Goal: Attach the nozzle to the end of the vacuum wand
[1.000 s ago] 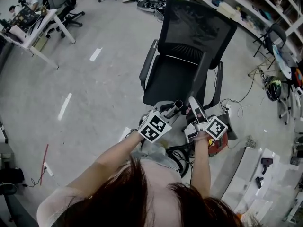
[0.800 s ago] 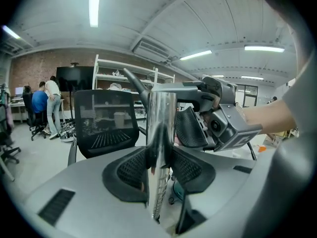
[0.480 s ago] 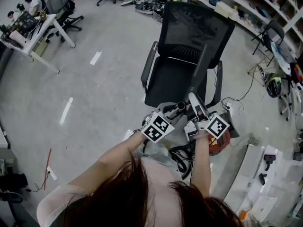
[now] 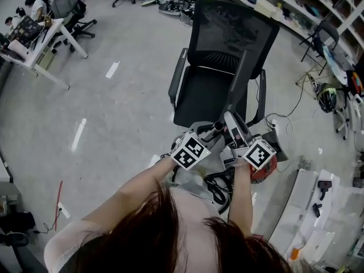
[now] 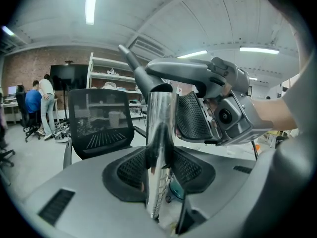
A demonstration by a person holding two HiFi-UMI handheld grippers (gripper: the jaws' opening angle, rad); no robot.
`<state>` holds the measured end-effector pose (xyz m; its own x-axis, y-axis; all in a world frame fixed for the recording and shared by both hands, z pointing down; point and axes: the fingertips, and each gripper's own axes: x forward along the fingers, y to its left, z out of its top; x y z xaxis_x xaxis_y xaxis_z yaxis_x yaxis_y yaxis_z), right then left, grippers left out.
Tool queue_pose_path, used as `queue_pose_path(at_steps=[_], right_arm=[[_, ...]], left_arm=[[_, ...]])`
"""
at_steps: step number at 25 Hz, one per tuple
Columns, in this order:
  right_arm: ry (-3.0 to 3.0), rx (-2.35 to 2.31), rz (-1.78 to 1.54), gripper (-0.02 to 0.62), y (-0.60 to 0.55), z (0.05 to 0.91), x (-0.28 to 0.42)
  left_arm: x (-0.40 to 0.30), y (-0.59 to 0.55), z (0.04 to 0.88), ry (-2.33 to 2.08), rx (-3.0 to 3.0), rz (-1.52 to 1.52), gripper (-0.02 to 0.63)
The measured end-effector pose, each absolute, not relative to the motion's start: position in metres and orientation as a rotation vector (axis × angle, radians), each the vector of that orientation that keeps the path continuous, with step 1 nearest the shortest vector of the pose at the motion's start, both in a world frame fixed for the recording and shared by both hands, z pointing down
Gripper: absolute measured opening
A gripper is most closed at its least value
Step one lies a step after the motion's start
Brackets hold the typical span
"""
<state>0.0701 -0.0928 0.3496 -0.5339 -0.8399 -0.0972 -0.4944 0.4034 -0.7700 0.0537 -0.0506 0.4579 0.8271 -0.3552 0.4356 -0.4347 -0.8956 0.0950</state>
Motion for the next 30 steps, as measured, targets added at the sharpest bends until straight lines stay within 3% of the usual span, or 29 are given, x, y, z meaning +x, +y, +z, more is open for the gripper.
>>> queue_pose_path(at_steps=[30], right_arm=[[2.390,-1.516,-0.577,0.167,-0.067,0.347,0.064]], left_arm=[[0.069,-0.052,0.463,-0.555,2.823,0.601,0.156]])
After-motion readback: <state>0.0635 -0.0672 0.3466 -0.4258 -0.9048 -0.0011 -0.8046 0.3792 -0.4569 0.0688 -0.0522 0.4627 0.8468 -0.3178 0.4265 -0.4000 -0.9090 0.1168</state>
